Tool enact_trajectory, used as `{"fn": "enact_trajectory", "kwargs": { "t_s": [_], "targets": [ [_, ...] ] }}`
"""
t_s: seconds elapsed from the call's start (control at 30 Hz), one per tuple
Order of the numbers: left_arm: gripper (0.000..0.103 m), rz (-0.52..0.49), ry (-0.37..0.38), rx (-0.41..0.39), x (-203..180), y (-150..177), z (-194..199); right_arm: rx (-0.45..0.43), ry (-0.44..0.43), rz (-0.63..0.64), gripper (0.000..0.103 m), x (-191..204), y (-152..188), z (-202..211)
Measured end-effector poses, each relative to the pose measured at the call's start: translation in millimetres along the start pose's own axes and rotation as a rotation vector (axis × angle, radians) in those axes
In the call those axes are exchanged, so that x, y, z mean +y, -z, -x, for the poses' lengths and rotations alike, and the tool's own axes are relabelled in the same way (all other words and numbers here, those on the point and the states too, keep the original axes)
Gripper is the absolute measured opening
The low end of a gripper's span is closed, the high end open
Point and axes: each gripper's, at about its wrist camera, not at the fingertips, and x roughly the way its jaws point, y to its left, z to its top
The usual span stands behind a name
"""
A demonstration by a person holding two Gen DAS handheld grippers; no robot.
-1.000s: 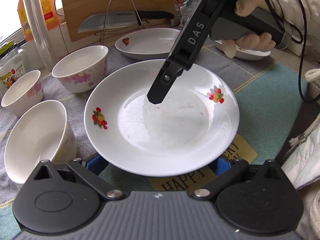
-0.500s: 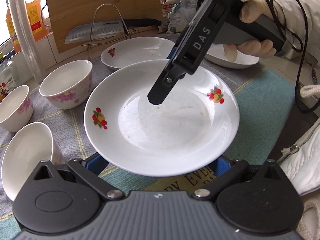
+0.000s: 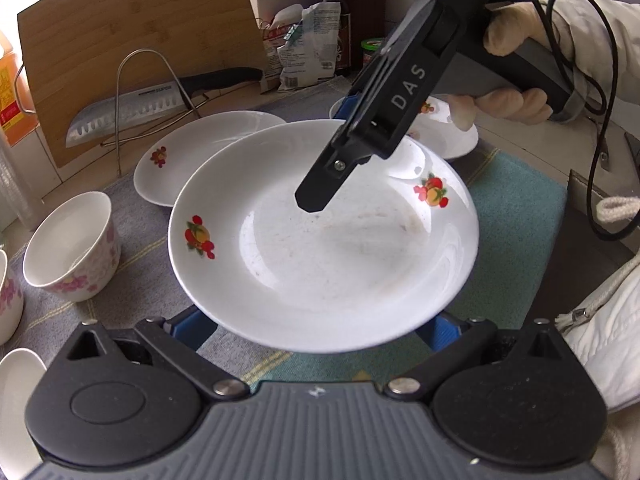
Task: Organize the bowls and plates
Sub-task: 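Carry the large plate over another white plate with the right tool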
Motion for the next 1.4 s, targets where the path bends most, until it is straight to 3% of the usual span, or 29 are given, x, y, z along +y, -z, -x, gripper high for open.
{"fn": "enact_trajectory", "kwargs": {
  "t_s": [0.7,1.4],
  "targets": [
    [0.102,-0.135,0.128,-0.027,-41,-76,-55,-0.083,0.137,-0.161,0.091,-83,48,65],
    [0.102,-0.213,0.177,0.007,-61,-113,-107,-0.109,0.186,-0.266,0.091,-140,74,76]
  ]
}}
